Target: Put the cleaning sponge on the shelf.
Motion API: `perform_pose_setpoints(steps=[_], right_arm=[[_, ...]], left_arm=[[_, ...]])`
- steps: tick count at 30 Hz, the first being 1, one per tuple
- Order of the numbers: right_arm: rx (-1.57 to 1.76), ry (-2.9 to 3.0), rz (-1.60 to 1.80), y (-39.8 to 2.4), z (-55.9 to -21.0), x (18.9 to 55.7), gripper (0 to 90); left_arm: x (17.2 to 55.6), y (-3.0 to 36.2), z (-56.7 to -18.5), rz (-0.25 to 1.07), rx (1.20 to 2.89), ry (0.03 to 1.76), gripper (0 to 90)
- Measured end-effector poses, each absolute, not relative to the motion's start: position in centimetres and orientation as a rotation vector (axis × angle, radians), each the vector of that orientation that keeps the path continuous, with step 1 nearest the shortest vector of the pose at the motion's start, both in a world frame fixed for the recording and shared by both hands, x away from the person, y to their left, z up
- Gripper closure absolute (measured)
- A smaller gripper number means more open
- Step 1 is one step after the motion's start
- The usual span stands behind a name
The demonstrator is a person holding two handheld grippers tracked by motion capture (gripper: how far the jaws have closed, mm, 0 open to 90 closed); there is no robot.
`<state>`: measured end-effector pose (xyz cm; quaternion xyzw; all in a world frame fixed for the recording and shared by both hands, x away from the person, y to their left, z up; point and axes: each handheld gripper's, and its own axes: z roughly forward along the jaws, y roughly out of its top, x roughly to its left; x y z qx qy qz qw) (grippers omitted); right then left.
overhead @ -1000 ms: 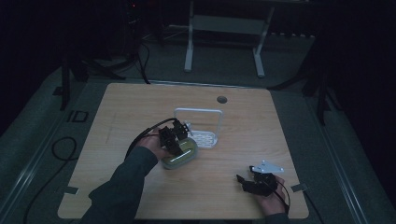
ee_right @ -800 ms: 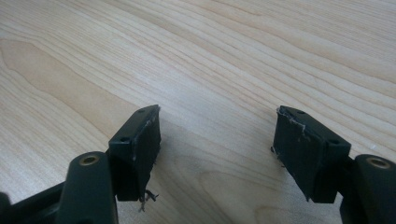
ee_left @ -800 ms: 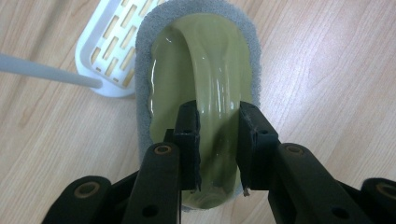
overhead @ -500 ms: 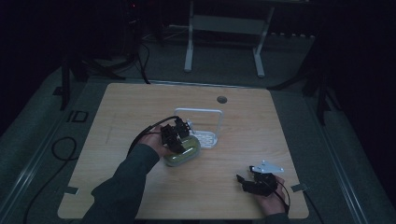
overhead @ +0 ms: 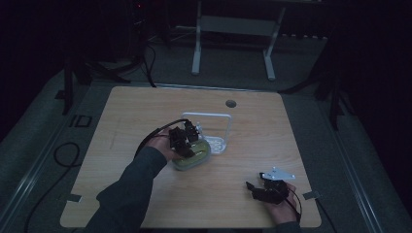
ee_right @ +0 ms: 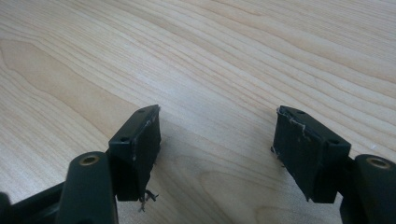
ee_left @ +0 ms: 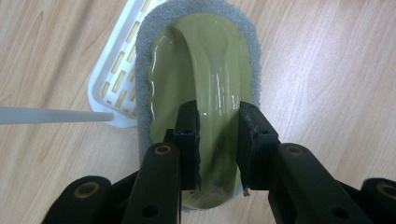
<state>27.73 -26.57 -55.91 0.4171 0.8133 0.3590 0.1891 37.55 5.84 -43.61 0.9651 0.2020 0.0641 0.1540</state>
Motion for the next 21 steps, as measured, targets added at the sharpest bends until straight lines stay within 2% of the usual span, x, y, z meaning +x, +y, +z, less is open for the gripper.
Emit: perform_pose_setpoints(steps=[21], right_arm=[[1.172, 2.287, 1.01, -26.57, -55.91, 27.73, 31.1]], left_arm=[[38.17, 5.29, -43.05, 0.224, 2.783, 0.479, 72.1]])
